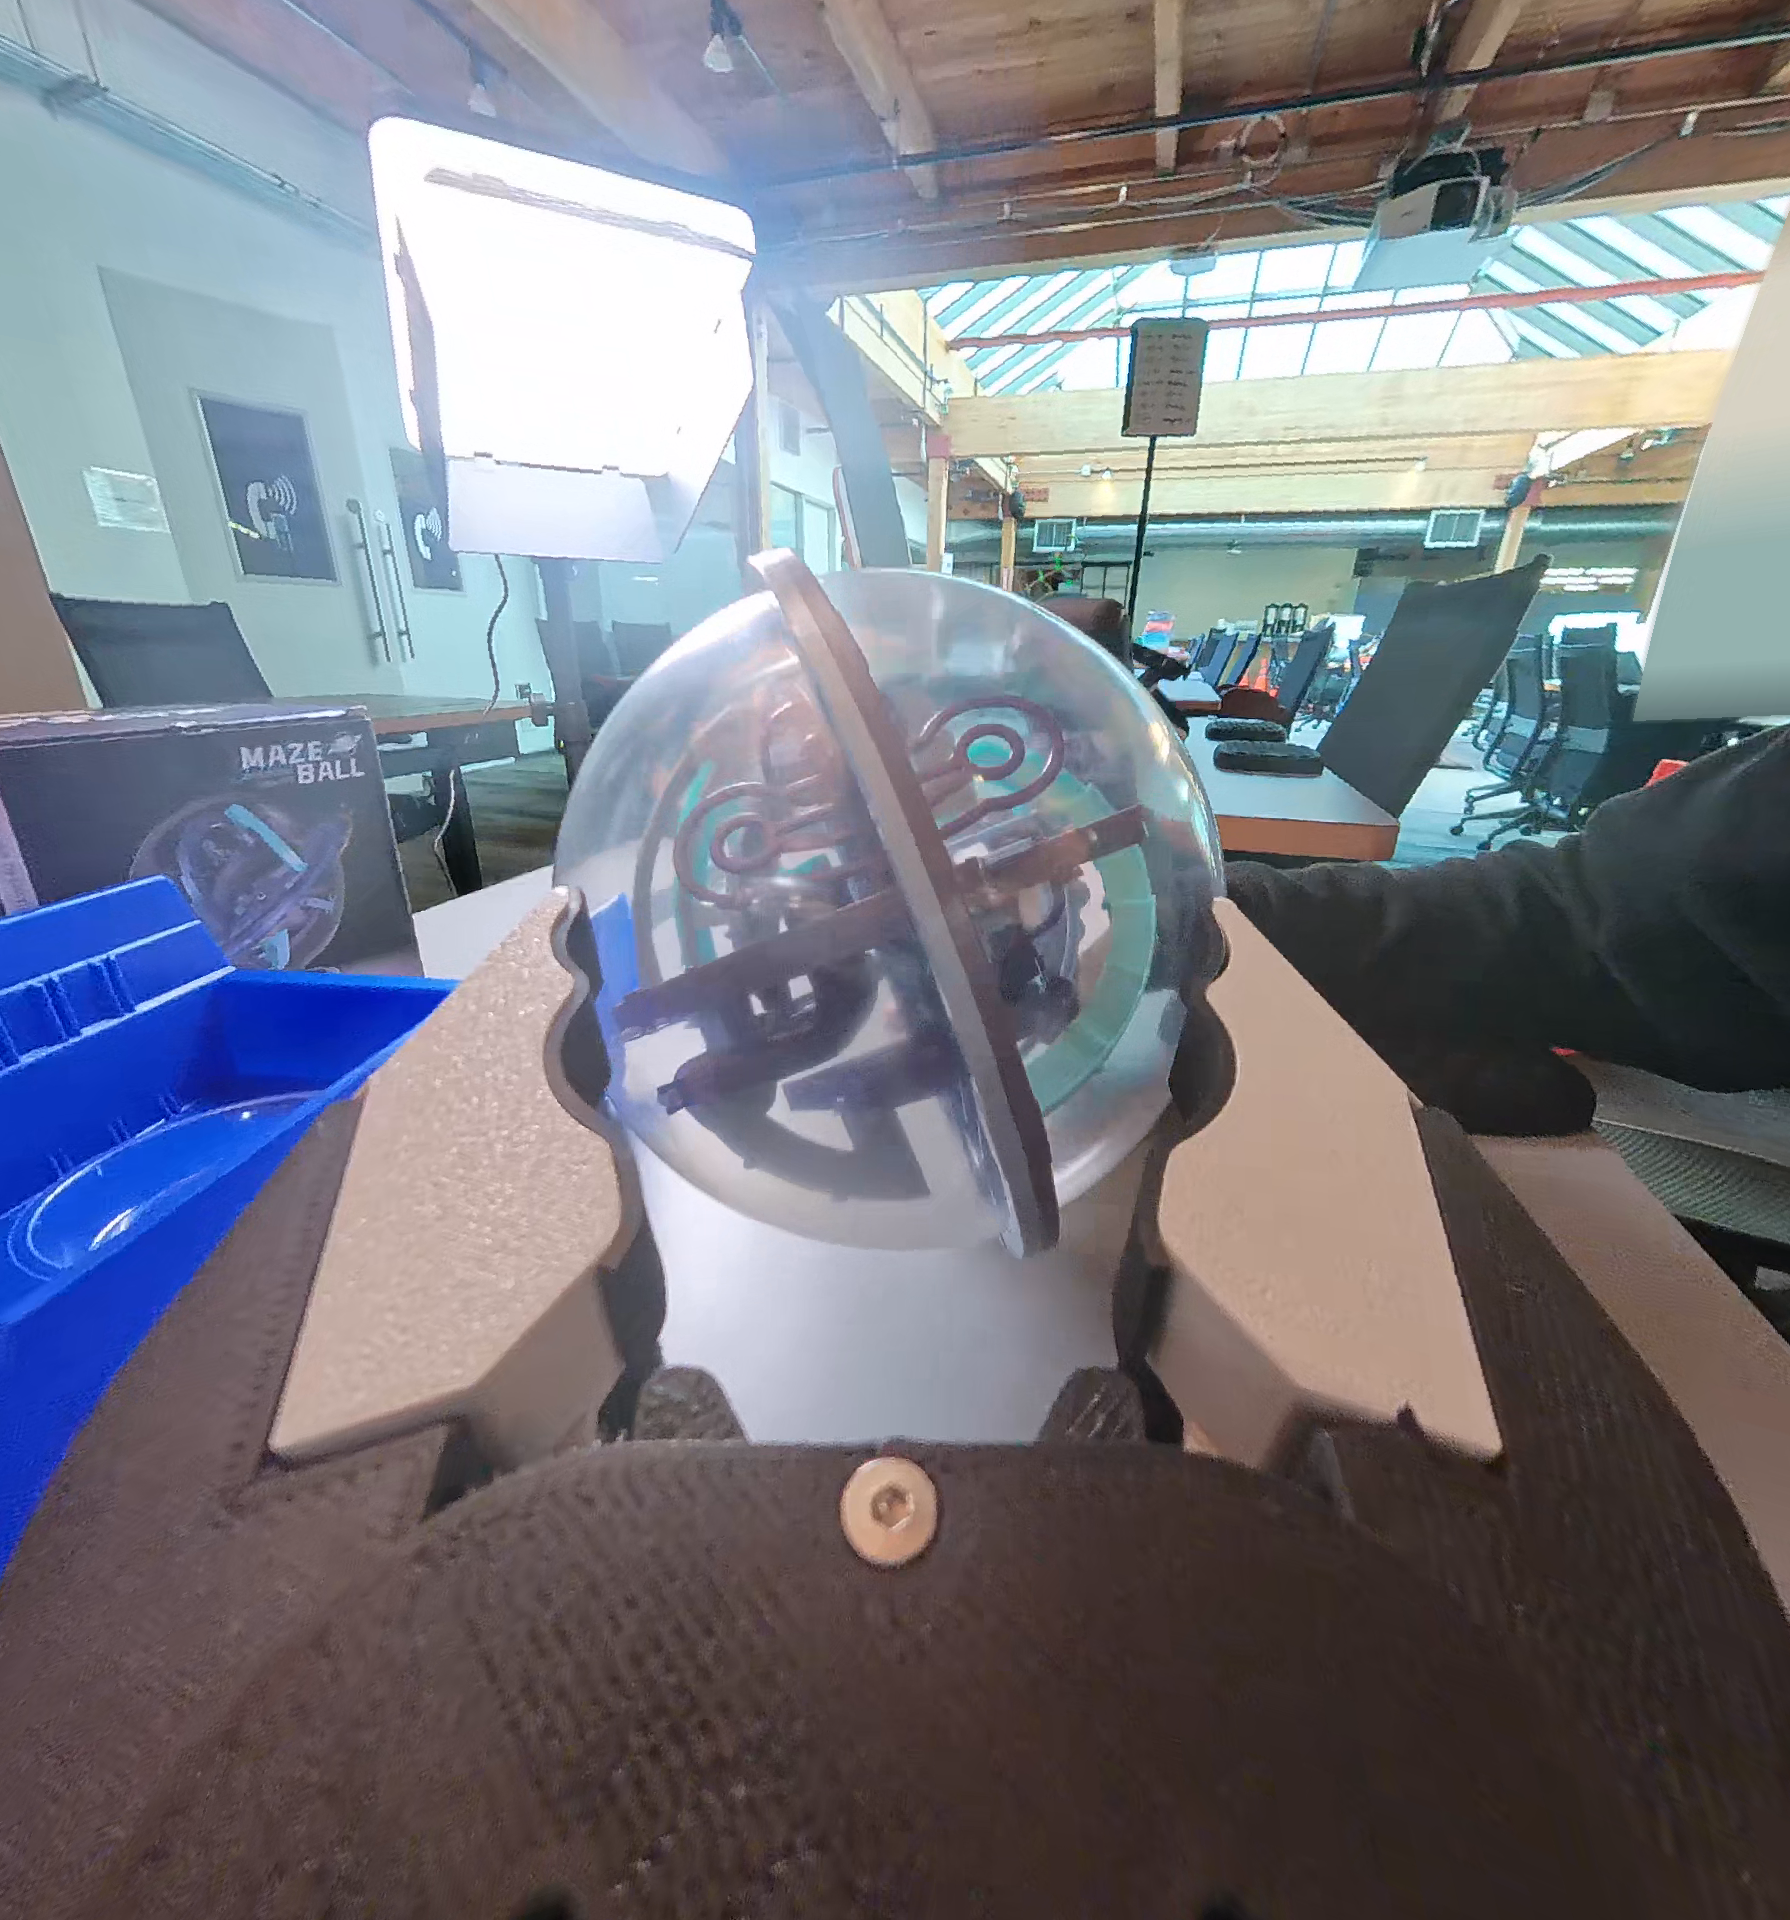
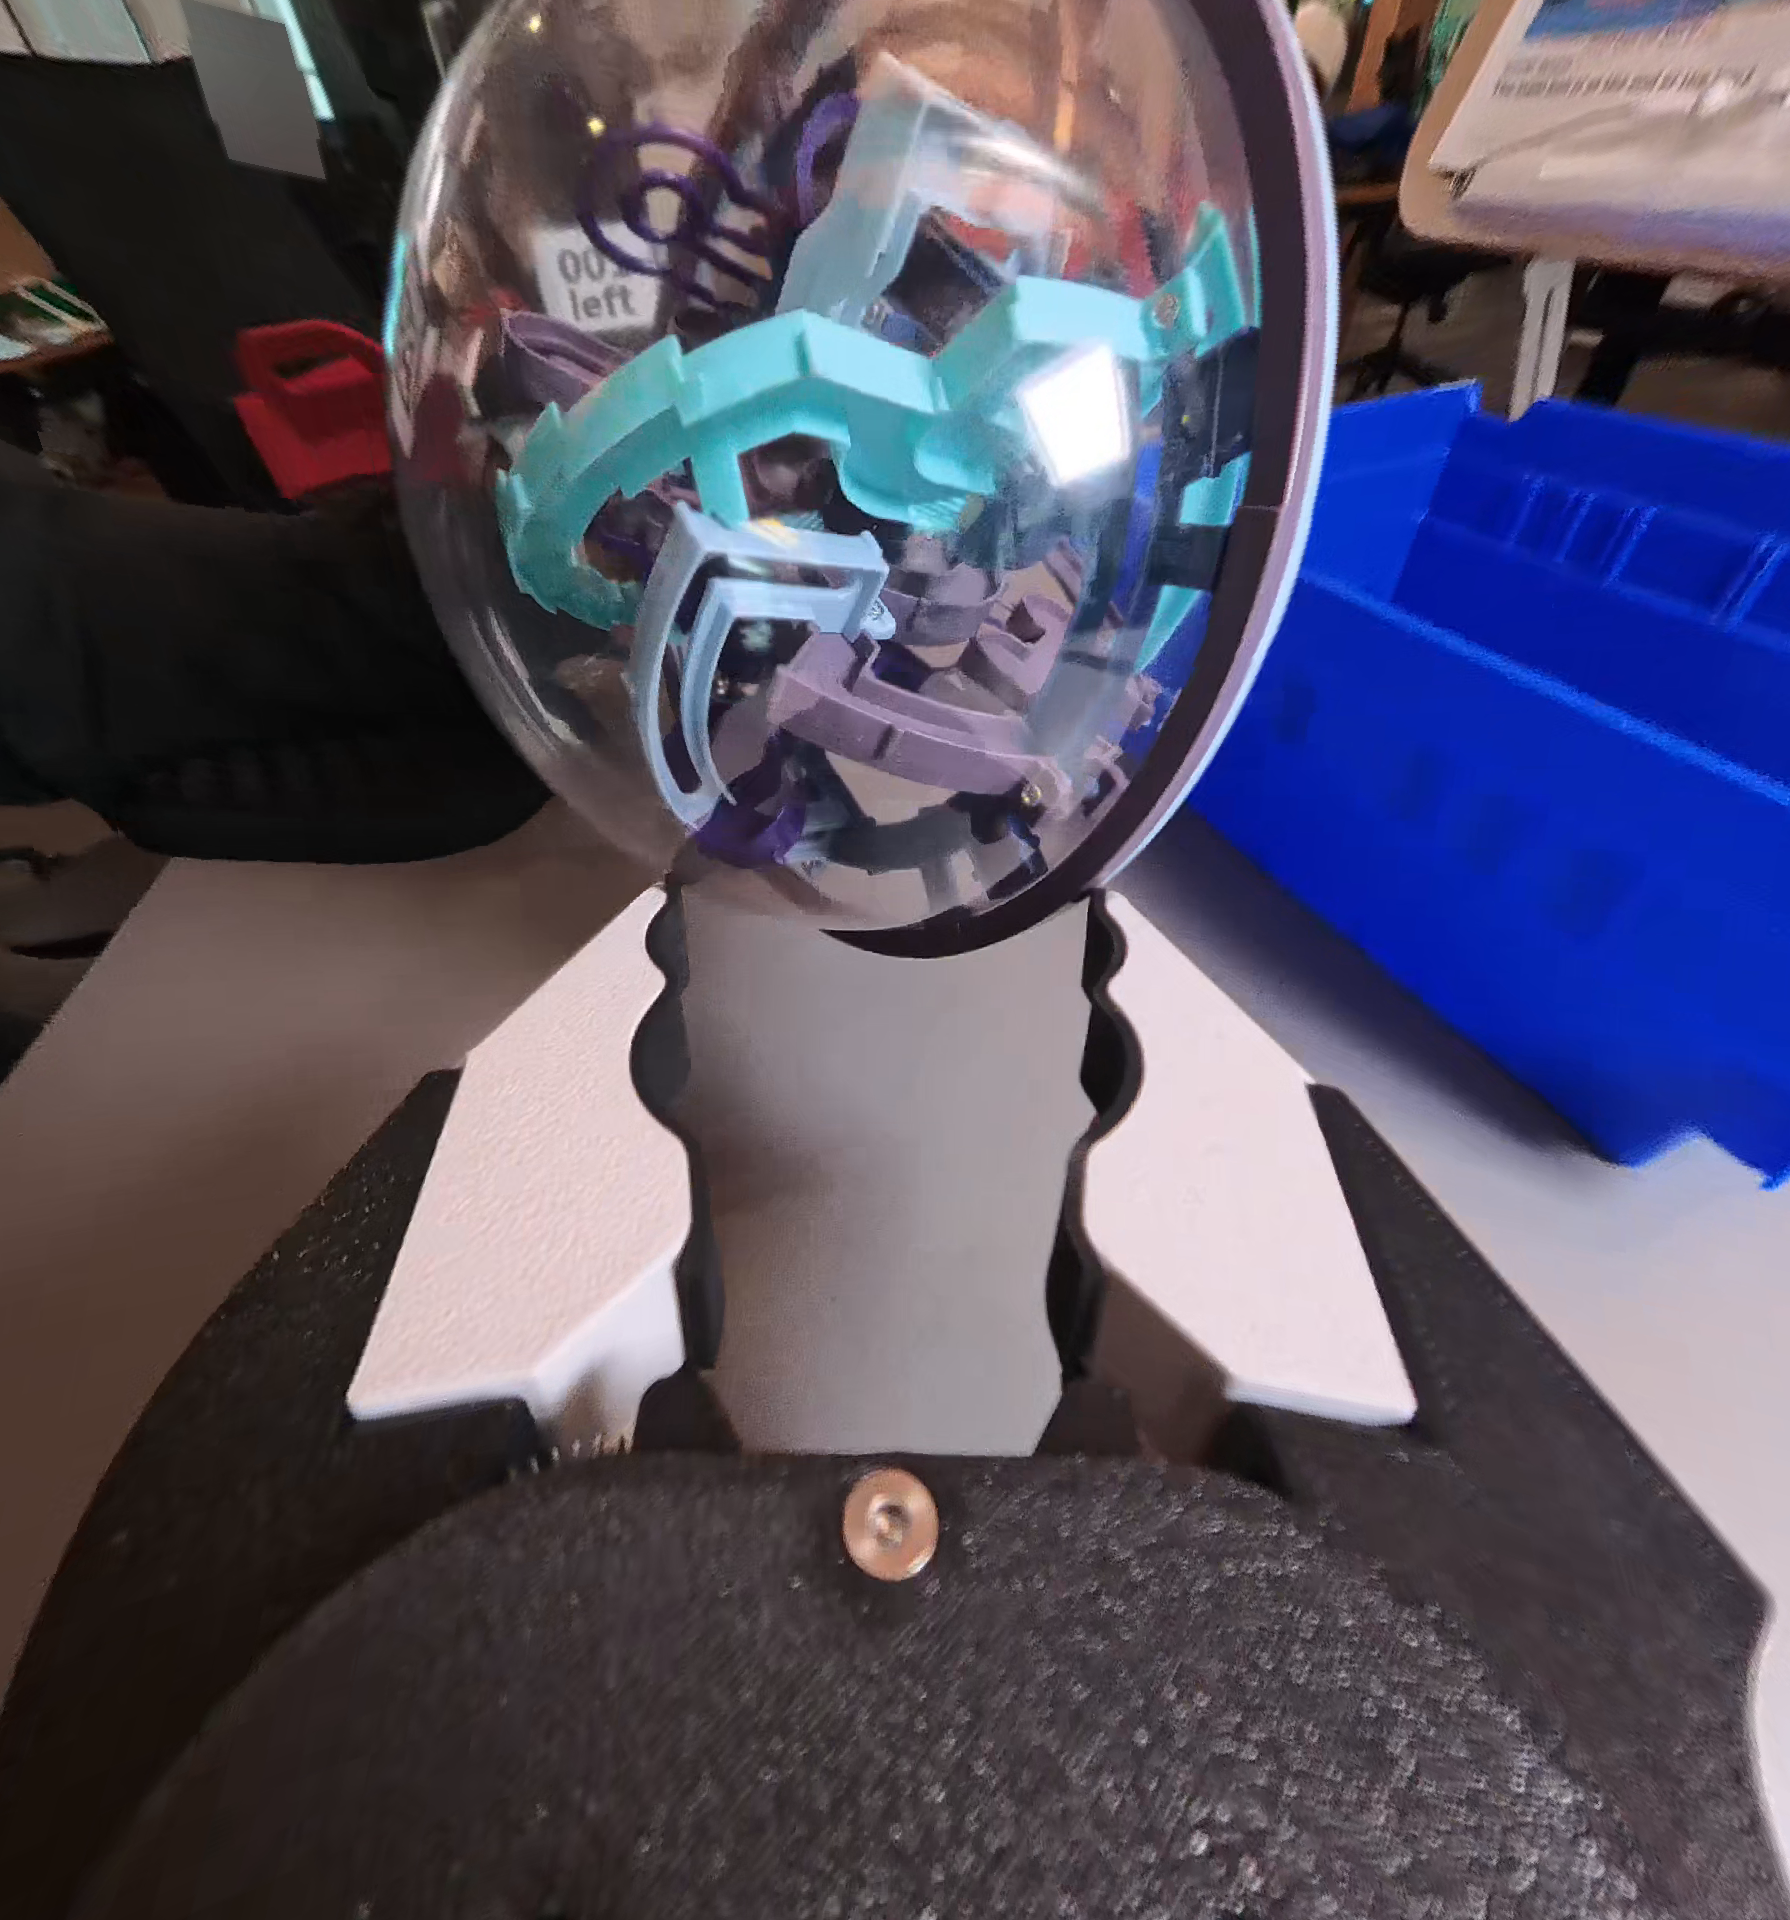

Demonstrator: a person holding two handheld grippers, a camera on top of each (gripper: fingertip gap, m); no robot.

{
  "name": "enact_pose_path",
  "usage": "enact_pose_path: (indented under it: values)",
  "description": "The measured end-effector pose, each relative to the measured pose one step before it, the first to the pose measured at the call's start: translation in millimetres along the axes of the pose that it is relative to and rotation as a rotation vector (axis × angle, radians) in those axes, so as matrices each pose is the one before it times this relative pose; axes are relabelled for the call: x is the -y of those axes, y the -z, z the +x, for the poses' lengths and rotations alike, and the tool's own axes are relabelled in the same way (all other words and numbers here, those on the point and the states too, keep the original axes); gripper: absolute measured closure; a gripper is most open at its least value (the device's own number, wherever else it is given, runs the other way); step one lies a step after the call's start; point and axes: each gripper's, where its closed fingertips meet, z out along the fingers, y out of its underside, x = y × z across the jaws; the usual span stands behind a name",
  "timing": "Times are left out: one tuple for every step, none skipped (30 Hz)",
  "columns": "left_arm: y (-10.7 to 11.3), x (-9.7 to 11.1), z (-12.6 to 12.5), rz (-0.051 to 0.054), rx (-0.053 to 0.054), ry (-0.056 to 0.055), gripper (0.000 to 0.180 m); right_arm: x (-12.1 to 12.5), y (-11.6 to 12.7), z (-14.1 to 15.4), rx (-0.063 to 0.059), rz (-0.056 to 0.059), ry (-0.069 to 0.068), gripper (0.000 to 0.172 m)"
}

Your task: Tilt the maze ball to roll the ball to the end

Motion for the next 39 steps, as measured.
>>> enact_pose_path:
  values:
    - [0.30,2.55,0.05,0.0167,-0.0020,0.0007,0.070,3.41,0.37,-0.42,-0.0100,0.0099,0.0131,0.097]
    - [-0.04,2.56,-0.71,0.0131,0.0011,0.0062,0.069,3.17,-0.11,-0.07,-0.0098,0.0100,0.0069,0.096]
    - [0.01,1.92,-0.89,0.0075,0.0010,0.0027,0.069,3.02,-0.16,0.51,-0.0113,0.0101,0.0088,0.095]
    - [0.09,1.79,-0.17,0.0053,-0.0031,-0.0076,0.069,2.81,-0.10,0.48,-0.0119,0.0084,0.0158,0.094]
    - [-0.07,2.70,0.75,0.0068,-0.0071,-0.0167,0.069,2.88,-0.17,0.18,-0.0120,0.0067,0.0220,0.093]
    - [-0.46,4.44,1.77,0.0098,-0.0112,-0.0280,0.069,3.65,-0.16,-0.43,-0.0127,0.0079,0.0263,0.093]
    - [-0.89,6.96,2.89,0.0139,-0.0140,-0.0367,0.069,5.36,0.00,-0.94,-0.0136,0.0143,0.0295,0.093]
    - [-1.89,9.34,3.91,0.0167,-0.0164,-0.0390,0.069,7.18,0.31,-1.52,-0.0132,0.0221,0.0318,0.092]
    - [-2.47,10.67,4.39,0.0138,-0.0175,-0.0409,0.069,8.43,0.87,-1.77,-0.0119,0.0256,0.0319,0.092]
    - [-2.91,10.41,4.44,0.0067,-0.0182,-0.0410,0.069,8.70,1.11,-1.60,-0.0112,0.0230,0.0326,0.092]
    - [-2.73,9.47,3.94,0.0013,-0.0162,-0.0367,0.070,8.35,1.34,-1.25,-0.0115,0.0190,0.0326,0.092]
    - [-2.51,8.42,3.40,0.0009,-0.0134,-0.0324,0.070,8.05,1.65,-0.89,-0.0115,0.0166,0.0314,0.092]
    - [-2.37,7.99,3.34,0.0055,-0.0113,-0.0275,0.070,8.08,1.81,-0.90,-0.0099,0.0158,0.0295,0.092]
    - [-2.22,7.97,3.38,0.0106,-0.0105,-0.0263,0.070,7.90,1.86,-0.86,-0.0091,0.0138,0.0303,0.092]
    - [-1.95,7.37,3.11,0.0102,-0.0098,-0.0272,0.070,7.61,1.58,-0.43,-0.0105,0.0100,0.0339,0.091]
    - [-1.76,7.10,2.42,0.0096,-0.0080,-0.0227,0.070,7.52,1.42,-0.16,-0.0106,0.0078,0.0325,0.091]
    - [-1.66,7.15,1.84,0.0092,-0.0078,-0.0206,0.070,7.70,1.05,0.22,-0.0103,0.0083,0.0306,0.091]
    - [-1.70,7.24,1.35,0.0086,-0.0080,-0.0199,0.070,7.64,0.94,0.53,-0.0111,0.0088,0.0298,0.091]
    - [-1.85,7.22,0.86,0.0071,-0.0075,-0.0170,0.070,7.48,0.55,0.96,-0.0118,0.0082,0.0273,0.090]
    - [-2.06,6.92,0.46,0.0070,-0.0081,-0.0164,0.070,7.30,0.61,1.38,-0.0127,0.0085,0.0265,0.091]
    - [-2.10,6.66,0.29,0.0072,-0.0087,-0.0172,0.070,6.94,0.45,1.65,-0.0119,0.0075,0.0255,0.091]
    - [-2.20,6.26,0.18,0.0063,-0.0085,-0.0174,0.070,6.44,0.39,1.73,-0.0107,0.0047,0.0235,0.090]
    - [-2.20,6.14,0.15,0.0067,-0.0081,-0.0167,0.070,6.21,0.56,1.87,-0.0100,0.0049,0.0229,0.090]
    - [-2.47,5.94,0.03,0.0071,-0.0073,-0.0146,0.070,6.11,0.61,1.99,-0.0085,0.0058,0.0199,0.090]
    - [-2.26,5.60,-0.32,0.0065,-0.0066,-0.0123,0.070,5.69,0.58,2.07,-0.0062,0.0056,0.0153,0.089]
    - [-2.08,4.65,-0.78,0.0050,-0.0044,-0.0082,0.070,4.98,0.33,2.10,-0.0050,0.0035,0.0121,0.089]
    - [-1.48,3.90,-1.16,0.0062,-0.0023,-0.0051,0.070,4.49,0.25,2.20,-0.0035,0.0016,0.0096,0.089]
    - [-1.03,3.28,-1.56,0.0092,0.0010,0.0020,0.070,4.11,0.22,1.99,-0.0005,0.0003,0.0062,0.089]
    - [-0.56,2.72,-1.71,0.0126,0.0029,0.0048,0.070,4.08,0.36,1.93,0.0012,-0.0003,0.0065,0.089]
    - [-0.28,2.08,-1.55,0.0128,0.0040,0.0049,0.070,3.96,0.42,2.15,0.0013,-0.0010,0.0096,0.090]
    - [-0.07,1.65,-1.51,0.0102,0.0050,0.0067,0.070,3.60,0.54,1.88,0.0027,-0.0020,0.0085,0.090]
    - [-0.11,1.32,-1.29,0.0065,0.0062,0.0084,0.070,3.08,0.50,1.55,0.0050,-0.0015,0.0044,0.090]
    - [-0.05,1.09,-0.51,0.0039,0.0051,0.0023,0.070,2.01,0.22,1.06,0.0049,-0.0016,0.0047,0.090]
    - [0.10,0.47,0.02,0.0006,0.0043,-0.0036,0.070,0.74,-0.35,0.61,0.0035,-0.0055,0.0057,0.090]
    - [0.44,0.27,0.16,0.0004,0.0029,-0.0054,0.071,-0.14,-0.67,0.28,0.0027,-0.0084,0.0037,0.090]
    - [0.52,0.16,-0.01,0.0011,0.0020,-0.0034,0.070,-0.29,-0.70,-0.04,0.0021,-0.0072,0.0013,0.090]
    - [0.61,0.18,-0.11,0.0028,0.0010,0.0003,0.071,0.06,-0.41,-0.01,0.0018,-0.0056,-0.0002,0.090]
    - [0.04,-0.04,-0.21,0.0045,0.0001,0.0015,0.071,0.11,0.12,0.16,0.0008,-0.0058,0.0002,0.090]
    - [-0.44,-0.22,-0.30,0.0049,-0.0008,0.0009,0.071,0.15,0.62,0.72,-0.0006,-0.0074,0.0025,0.090]
